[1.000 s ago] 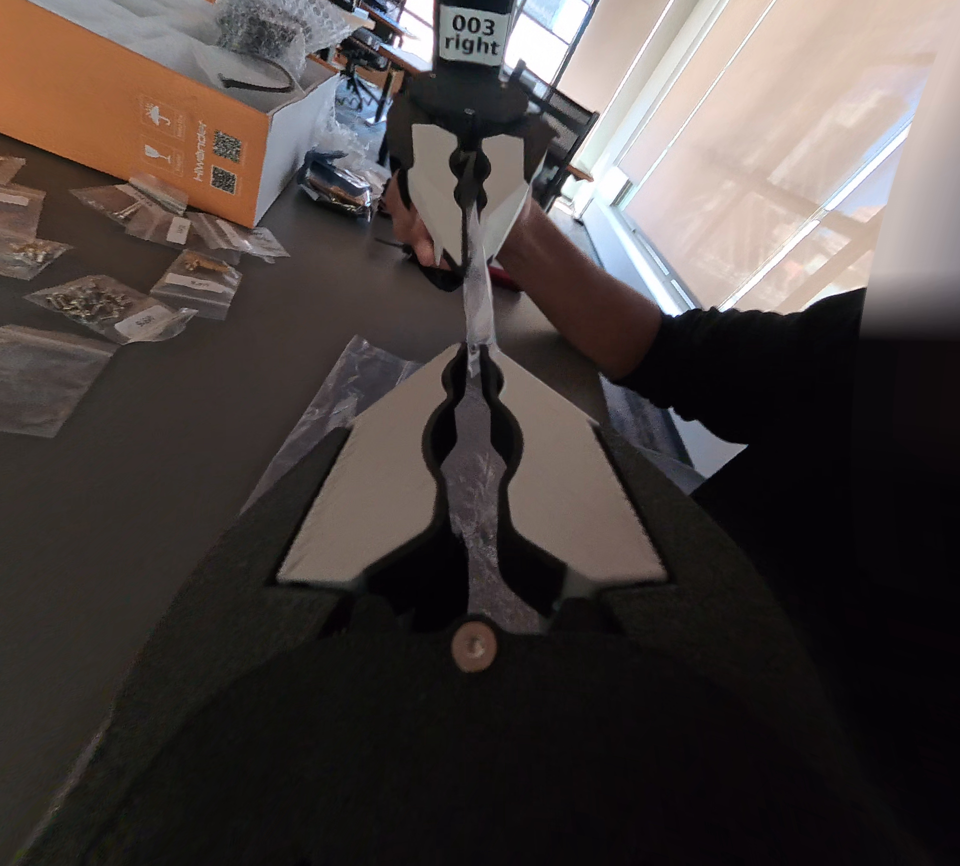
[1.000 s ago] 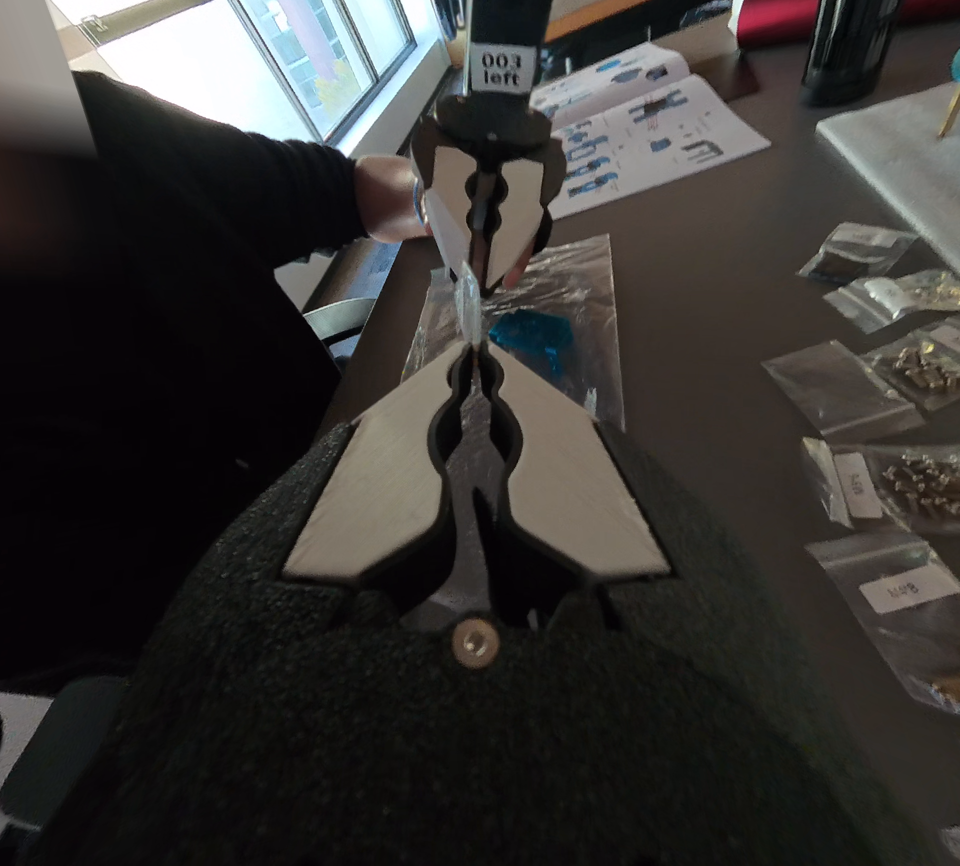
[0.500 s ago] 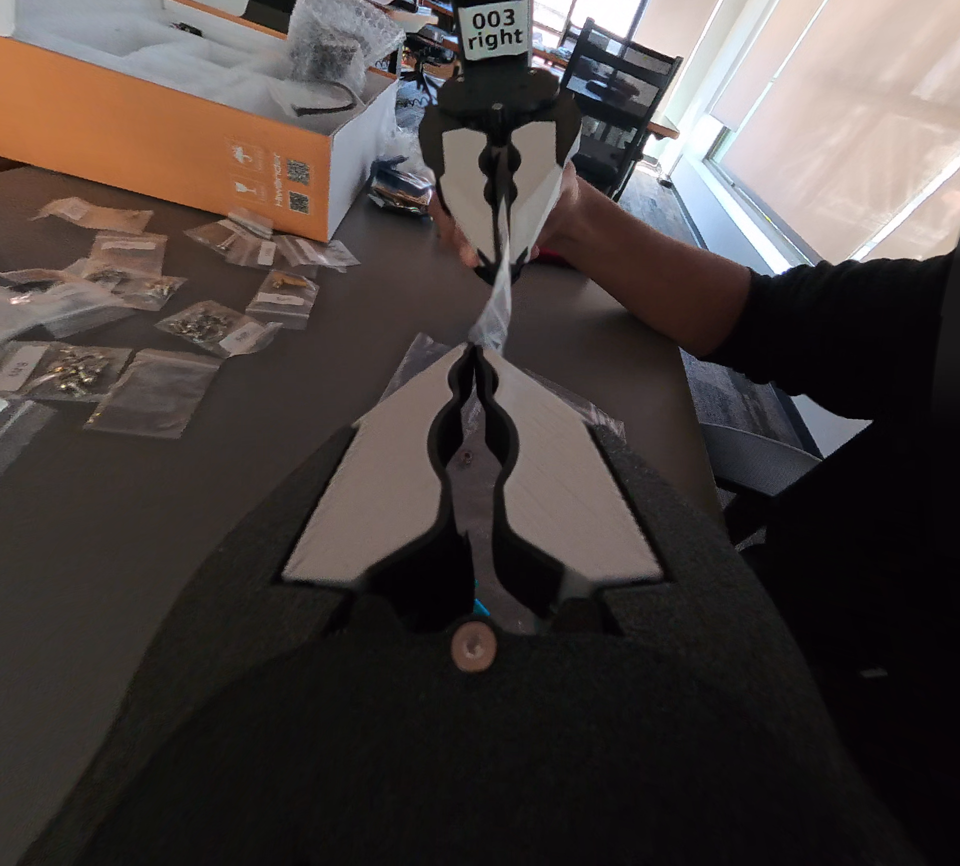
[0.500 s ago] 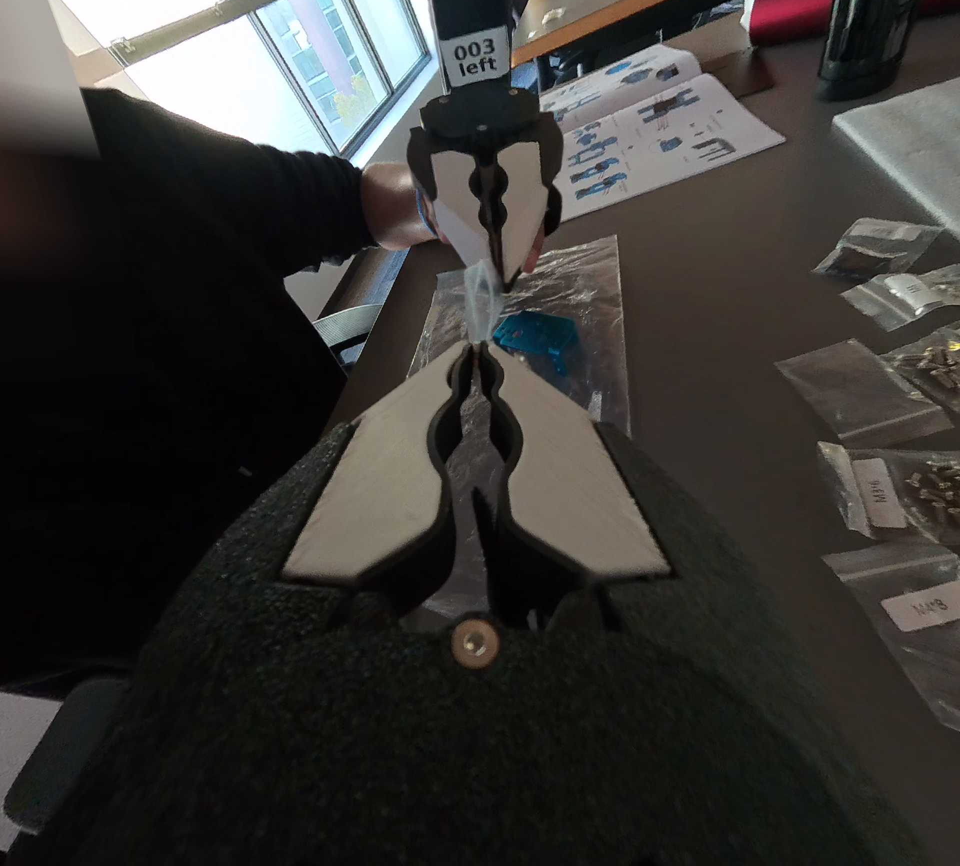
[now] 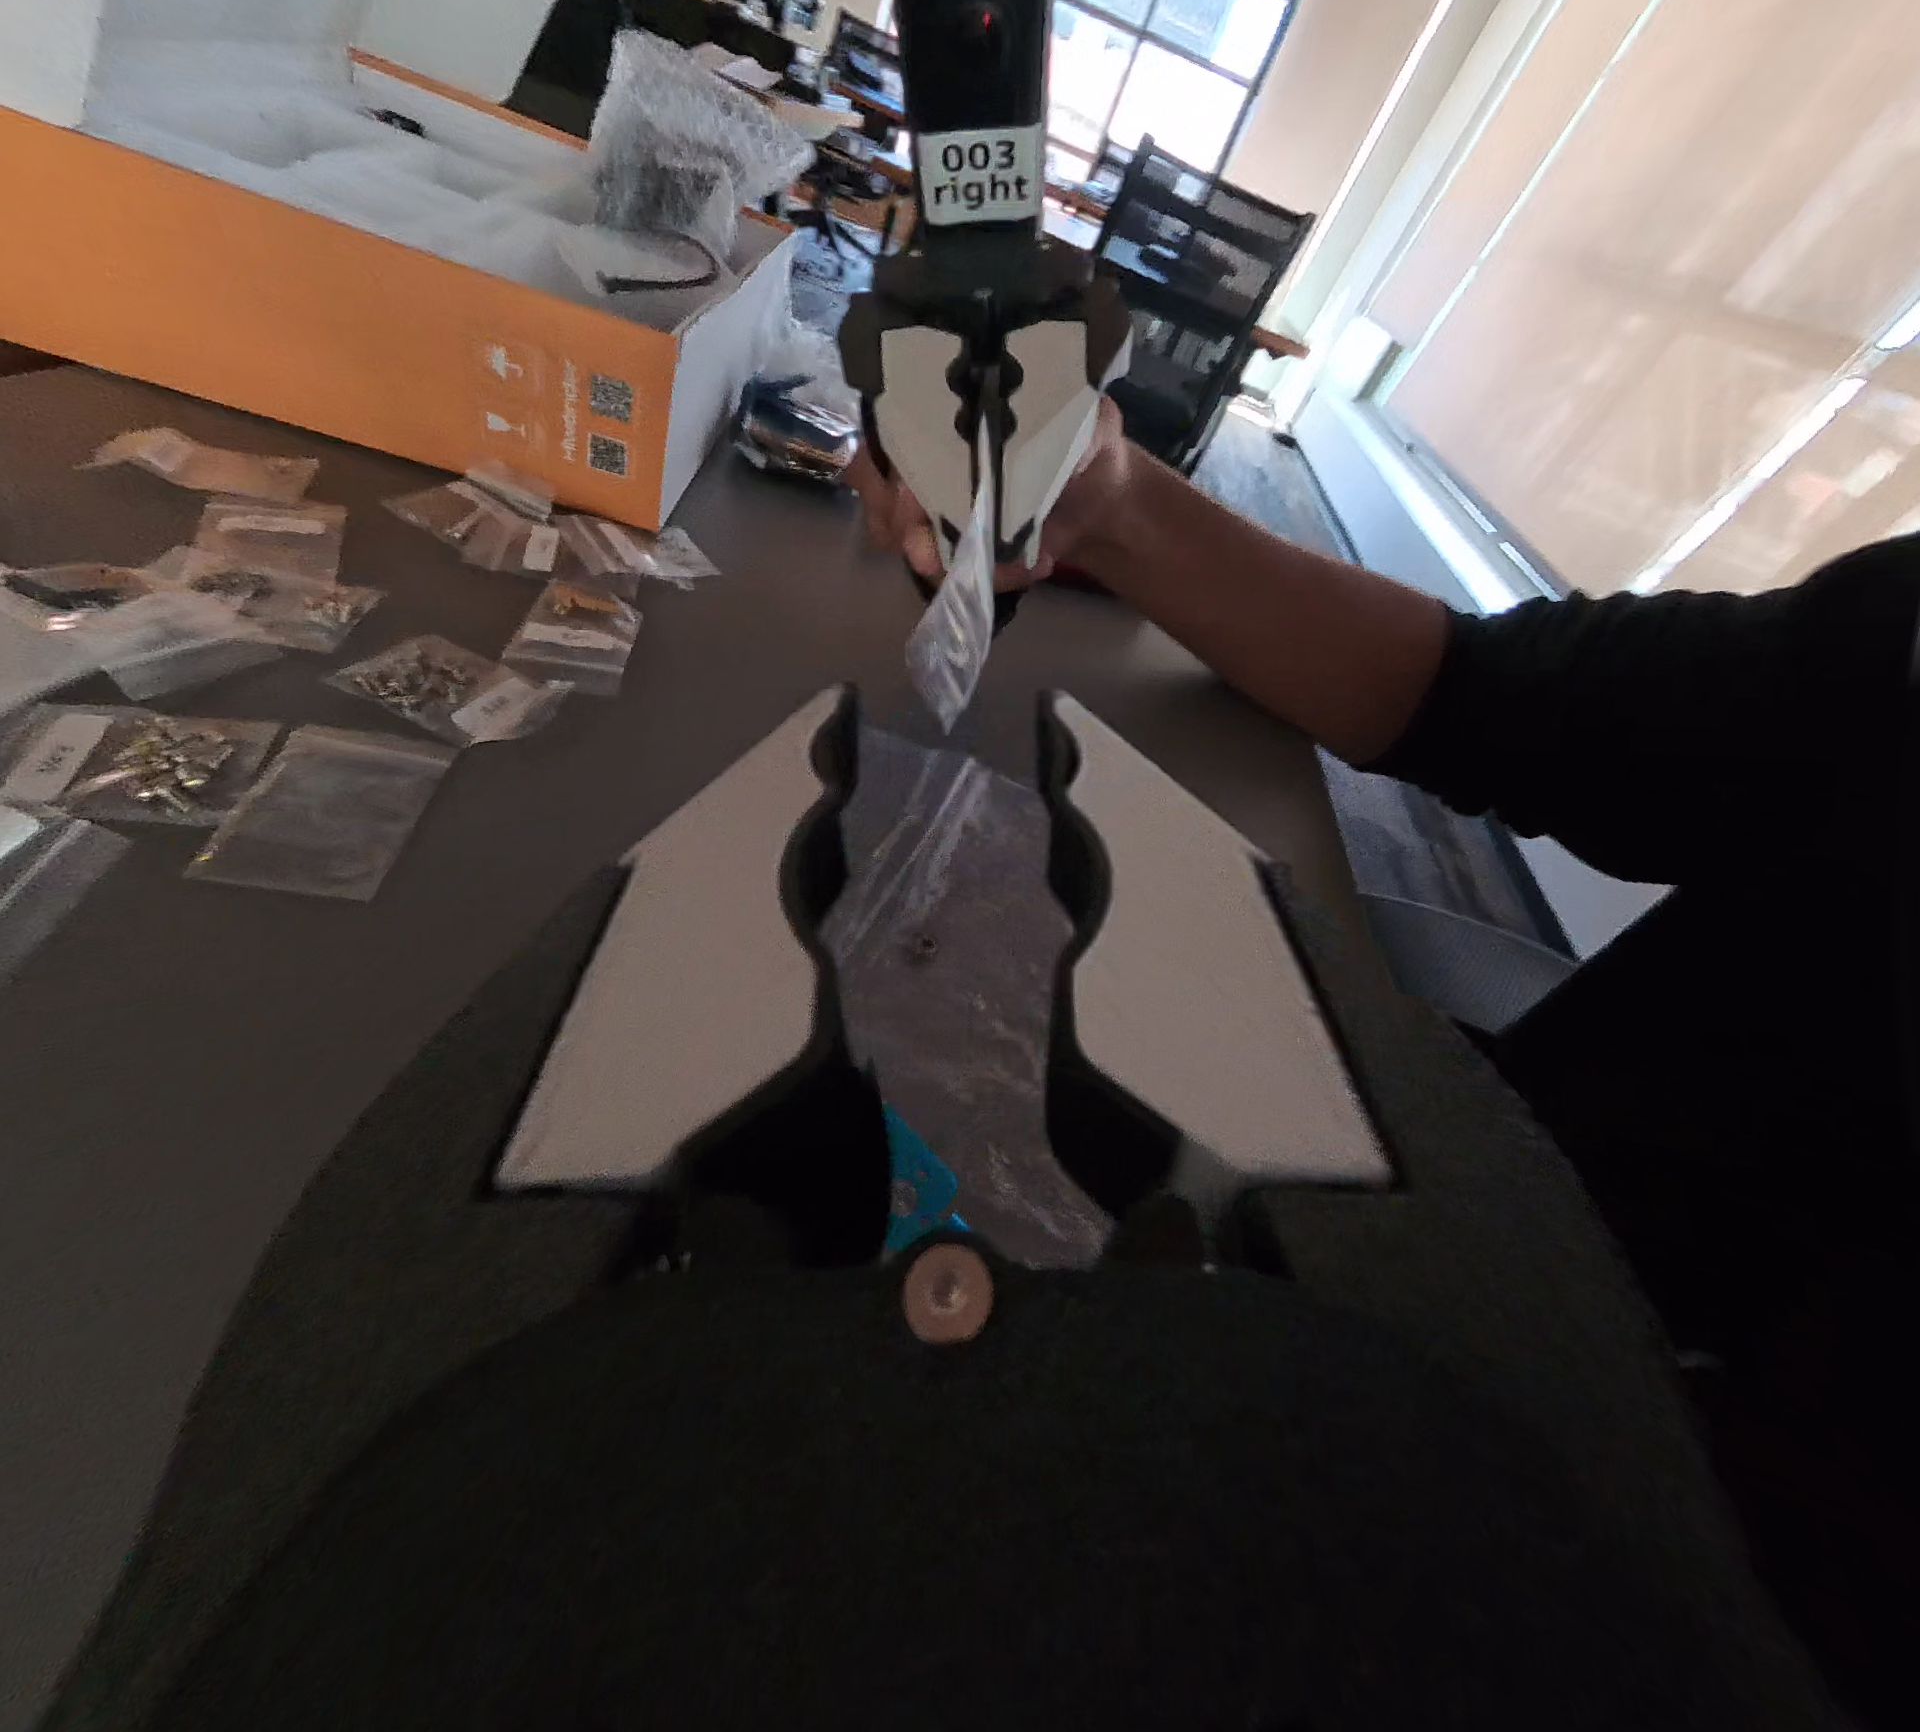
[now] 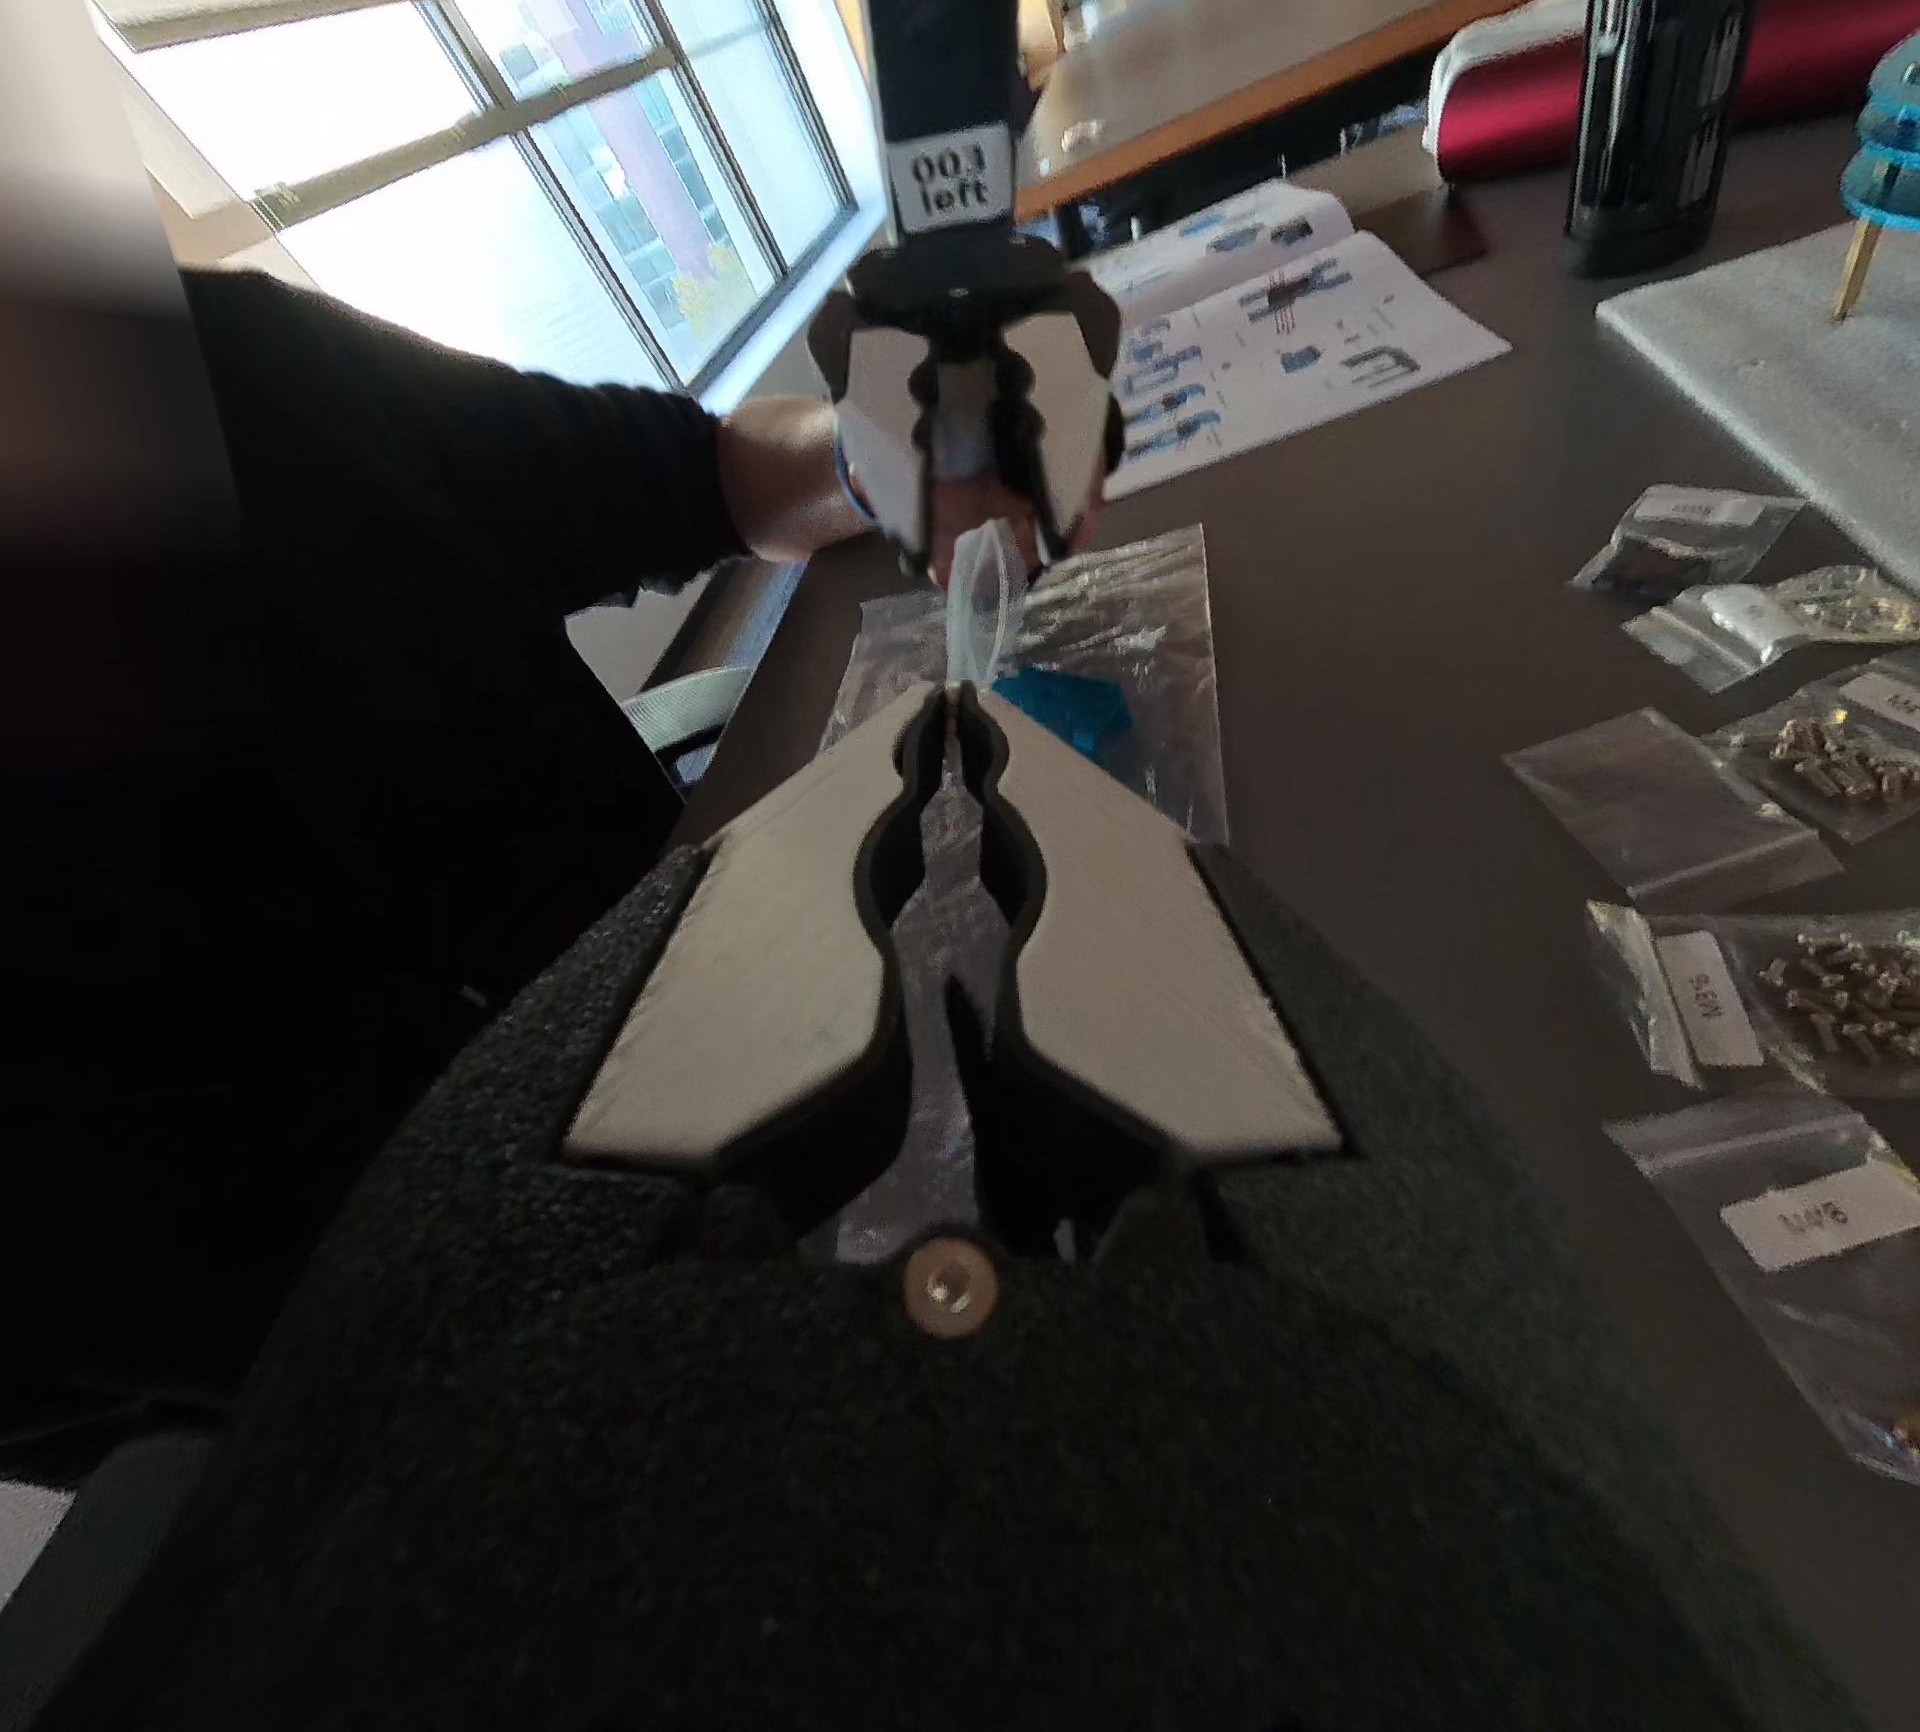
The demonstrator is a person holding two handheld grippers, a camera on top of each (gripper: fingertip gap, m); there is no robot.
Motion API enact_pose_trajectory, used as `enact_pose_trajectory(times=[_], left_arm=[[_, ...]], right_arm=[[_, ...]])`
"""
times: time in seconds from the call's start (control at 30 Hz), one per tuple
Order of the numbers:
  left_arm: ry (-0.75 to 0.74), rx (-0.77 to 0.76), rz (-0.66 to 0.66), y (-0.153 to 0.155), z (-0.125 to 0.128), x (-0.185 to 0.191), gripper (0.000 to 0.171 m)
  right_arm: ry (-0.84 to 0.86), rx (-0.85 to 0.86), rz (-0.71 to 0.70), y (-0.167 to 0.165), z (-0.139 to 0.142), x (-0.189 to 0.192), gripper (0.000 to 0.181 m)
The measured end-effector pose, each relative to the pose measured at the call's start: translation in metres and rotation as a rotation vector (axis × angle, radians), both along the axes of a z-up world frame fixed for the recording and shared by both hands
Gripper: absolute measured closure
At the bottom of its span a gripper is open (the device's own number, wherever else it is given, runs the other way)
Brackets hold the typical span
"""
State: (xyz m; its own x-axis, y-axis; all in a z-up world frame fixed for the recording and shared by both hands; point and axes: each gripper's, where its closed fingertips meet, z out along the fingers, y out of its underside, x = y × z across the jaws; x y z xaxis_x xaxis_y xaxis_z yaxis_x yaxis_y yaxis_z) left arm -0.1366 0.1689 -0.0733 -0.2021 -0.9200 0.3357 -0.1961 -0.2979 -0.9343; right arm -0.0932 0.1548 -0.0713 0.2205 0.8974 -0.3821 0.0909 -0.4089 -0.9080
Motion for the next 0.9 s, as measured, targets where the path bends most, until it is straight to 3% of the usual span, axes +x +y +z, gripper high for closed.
enact_pose_trajectory(times=[0.2, 0.33, 0.4, 0.57, 0.7, 0.8, 0.9], left_arm=[[-0.091, -0.074, -0.073, -0.011, 0.014, -0.002, 0.135], [-0.136, -0.075, -0.071, -0.012, 0.022, -0.003, 0.149], [-0.169, -0.083, -0.058, -0.009, 0.027, -0.005, 0.168], [-0.170, -0.086, -0.065, -0.006, 0.028, -0.008, 0.171], [-0.115, 0.013, -0.018, 0.002, 0.020, -0.008, 0.171], [-0.034, 0.159, 0.024, 0.006, 0.007, -0.006, 0.171], [0.026, 0.251, -0.002, -0.004, -0.003, -0.005, 0.171]], right_arm=[[0.218, 0.015, 0.010, 0.000, 0.028, -0.014, 0.180], [0.265, 0.020, 0.022, -0.004, 0.034, -0.030, 0.180], [0.270, 0.019, 0.012, -0.003, 0.034, -0.033, 0.180], [0.229, 0.027, -0.045, 0.007, 0.025, -0.030, 0.180], [0.173, 0.039, -0.082, 0.014, 0.015, -0.028, 0.174], [0.130, 0.134, -0.139, 0.017, 0.018, -0.026, 0.149], [0.105, 0.273, -0.150, 0.010, 0.025, -0.034, 0.149]])
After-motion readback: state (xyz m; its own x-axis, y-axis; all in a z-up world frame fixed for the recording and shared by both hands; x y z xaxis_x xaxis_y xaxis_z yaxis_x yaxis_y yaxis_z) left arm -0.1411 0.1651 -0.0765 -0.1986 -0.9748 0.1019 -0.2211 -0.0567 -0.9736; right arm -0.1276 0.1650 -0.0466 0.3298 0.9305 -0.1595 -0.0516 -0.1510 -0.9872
